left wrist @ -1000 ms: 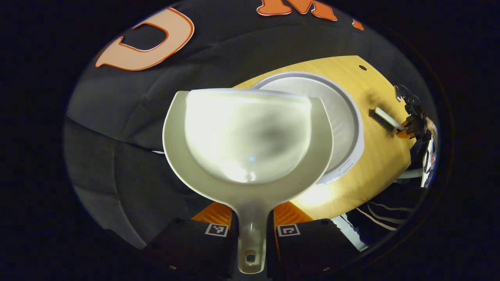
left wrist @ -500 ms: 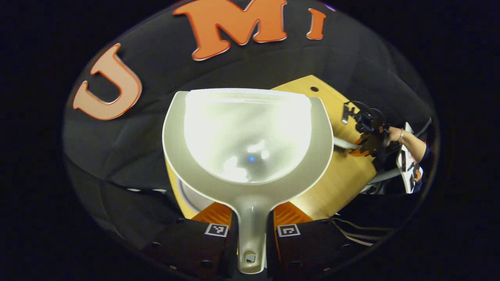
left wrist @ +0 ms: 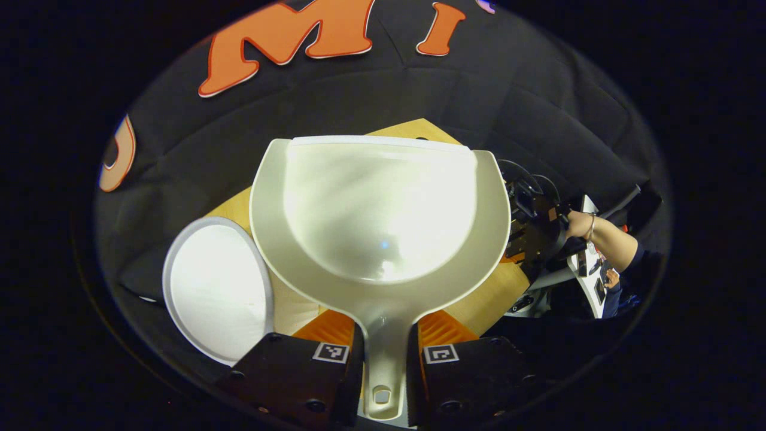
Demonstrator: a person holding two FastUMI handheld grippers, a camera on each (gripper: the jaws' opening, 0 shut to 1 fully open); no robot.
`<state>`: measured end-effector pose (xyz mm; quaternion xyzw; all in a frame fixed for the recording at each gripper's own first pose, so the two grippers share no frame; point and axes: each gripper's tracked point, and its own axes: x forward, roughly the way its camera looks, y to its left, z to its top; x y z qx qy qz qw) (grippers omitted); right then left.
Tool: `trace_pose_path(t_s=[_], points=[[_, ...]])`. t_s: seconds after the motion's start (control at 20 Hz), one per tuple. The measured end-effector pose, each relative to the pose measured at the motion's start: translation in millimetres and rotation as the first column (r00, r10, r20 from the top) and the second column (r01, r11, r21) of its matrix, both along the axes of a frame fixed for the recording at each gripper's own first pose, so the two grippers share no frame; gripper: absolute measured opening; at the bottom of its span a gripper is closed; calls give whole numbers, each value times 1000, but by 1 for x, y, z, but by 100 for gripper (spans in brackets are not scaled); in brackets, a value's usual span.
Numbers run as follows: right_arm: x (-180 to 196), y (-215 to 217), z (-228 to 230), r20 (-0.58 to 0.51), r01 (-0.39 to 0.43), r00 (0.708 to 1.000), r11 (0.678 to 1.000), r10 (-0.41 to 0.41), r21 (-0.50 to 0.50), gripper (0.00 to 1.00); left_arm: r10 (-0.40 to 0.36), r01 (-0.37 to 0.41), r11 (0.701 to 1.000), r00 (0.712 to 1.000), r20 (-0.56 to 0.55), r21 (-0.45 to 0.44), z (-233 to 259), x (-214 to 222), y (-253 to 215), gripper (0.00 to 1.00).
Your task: Pick up the small broom and dustpan from the desktop, sweep the trash into the dustpan with the broom, and then empty the trash into the garbage bin.
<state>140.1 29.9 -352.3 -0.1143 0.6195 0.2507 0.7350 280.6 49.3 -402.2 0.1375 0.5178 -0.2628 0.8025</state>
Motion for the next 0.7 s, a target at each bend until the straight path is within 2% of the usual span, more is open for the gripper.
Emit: trace_pose_path(t_s=[0.2, 0.4, 0.6, 0.7], points=[[-4, 7, -2, 2, 49, 999, 999, -49, 16, 18, 56, -54, 998, 996, -69, 33, -66, -4, 5, 31], [-4, 11, -4, -1, 70, 998, 997, -70, 32, 18, 153, -144, 987, 978, -142, 74, -125, -2, 22, 31], [-5, 12, -1, 0, 88, 996, 996, -88, 29, 18, 238, -220, 969, 952, -192, 112, -154, 4, 57, 31], [-5, 12, -1, 1, 95, 995, 995, -95, 28, 18, 272, -252, 961, 938, -216, 118, -158, 10, 58, 31]])
